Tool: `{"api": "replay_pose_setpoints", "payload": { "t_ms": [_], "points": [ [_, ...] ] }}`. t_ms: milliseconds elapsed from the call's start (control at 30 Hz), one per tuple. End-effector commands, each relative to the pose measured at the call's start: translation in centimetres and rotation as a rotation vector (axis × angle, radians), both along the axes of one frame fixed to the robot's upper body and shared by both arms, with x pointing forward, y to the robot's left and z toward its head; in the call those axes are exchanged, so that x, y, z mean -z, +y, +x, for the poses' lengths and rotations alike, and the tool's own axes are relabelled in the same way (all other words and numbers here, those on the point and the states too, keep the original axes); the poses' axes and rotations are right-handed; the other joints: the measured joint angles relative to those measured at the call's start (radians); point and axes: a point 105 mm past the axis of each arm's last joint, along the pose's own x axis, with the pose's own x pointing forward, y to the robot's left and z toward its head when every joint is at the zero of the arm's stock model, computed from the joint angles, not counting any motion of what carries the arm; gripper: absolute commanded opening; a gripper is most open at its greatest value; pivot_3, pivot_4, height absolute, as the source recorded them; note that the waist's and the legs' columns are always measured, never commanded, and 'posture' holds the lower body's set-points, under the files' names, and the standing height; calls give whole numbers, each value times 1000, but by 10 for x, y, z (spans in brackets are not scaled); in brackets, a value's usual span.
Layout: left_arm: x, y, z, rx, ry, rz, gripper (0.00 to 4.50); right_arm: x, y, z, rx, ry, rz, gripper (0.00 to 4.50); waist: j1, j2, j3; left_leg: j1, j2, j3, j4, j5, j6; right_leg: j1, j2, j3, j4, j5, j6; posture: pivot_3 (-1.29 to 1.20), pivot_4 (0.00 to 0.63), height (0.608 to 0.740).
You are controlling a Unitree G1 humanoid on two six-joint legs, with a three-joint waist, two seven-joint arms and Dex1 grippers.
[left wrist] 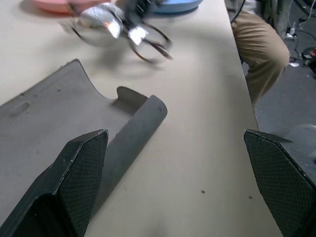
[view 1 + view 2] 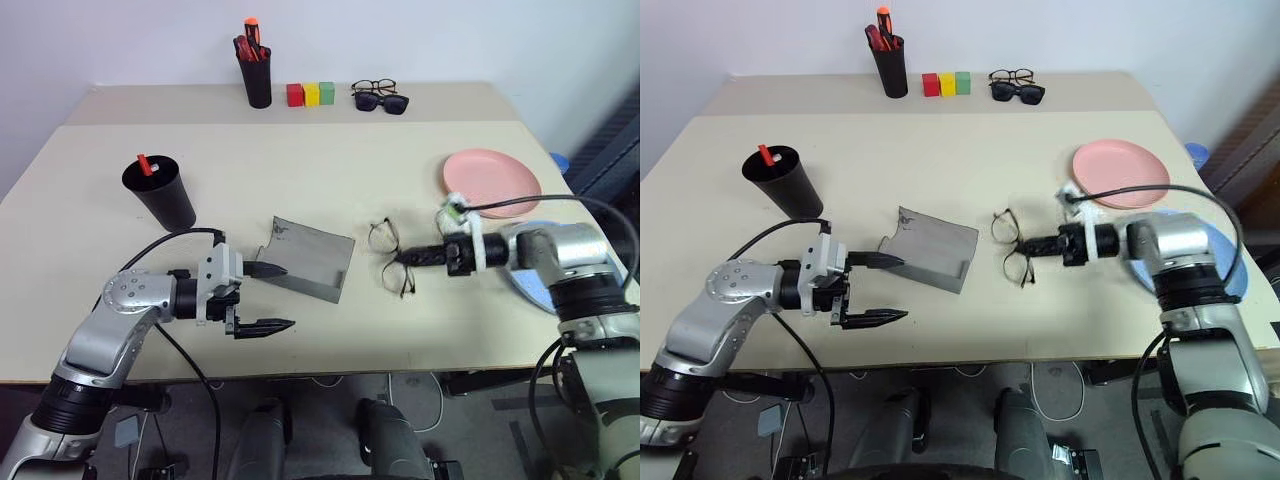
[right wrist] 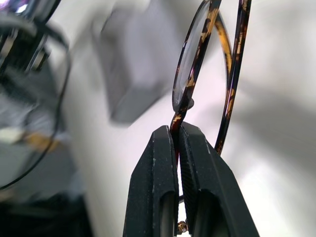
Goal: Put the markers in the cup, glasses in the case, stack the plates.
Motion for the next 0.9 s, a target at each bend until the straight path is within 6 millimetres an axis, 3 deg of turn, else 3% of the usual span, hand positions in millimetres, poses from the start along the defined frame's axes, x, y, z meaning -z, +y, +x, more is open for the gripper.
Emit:
{"api": "replay_pose_setpoints", "payload": {
  "t_ms": [33,167,300,433,533,733,900],
  "points": [
    [-5,-1,0,-2,-43,-16,4500,-44,-5,8,39,-209,8,99,0,0,0,0,0,0,0,0,0,0,0,0,0,0,0,0,150,740],
    [-3,-2,3,-11,-47,-32,4500,-70,18,7,-26,-316,79,99,-6,0,0,0,0,0,0,0,0,0,0,0,0,0,0,0,150,740],
    [0,5,2,-28,-55,-33,4500,-73,60,7,-127,-331,138,99,-9,1,0,1,1,0,0,0,0,0,1,0,1,0,0,0,150,740],
    [4,21,-4,-59,-115,-45,4500,-58,97,11,-182,-339,145,99,-6,1,0,1,1,0,-1,0,0,-1,2,0,2,0,0,0,150,740],
    [8,37,-16,-40,-61,-59,4500,-40,116,12,-232,-338,117,99,-3,1,0,0,1,0,-1,0,0,-1,1,0,2,0,0,0,150,740],
    [0,60,-35,-17,17,-111,4500,-15,131,16,-294,-363,29,99,-4,2,0,0,1,0,-1,0,0,-1,1,0,1,0,-1,0,150,740],
    [-12,69,-45,9,19,-135,4500,4,131,15,-357,-337,-53,99,-8,2,0,0,2,0,-1,0,0,-2,2,0,2,0,-1,0,150,740]
  ]
}}
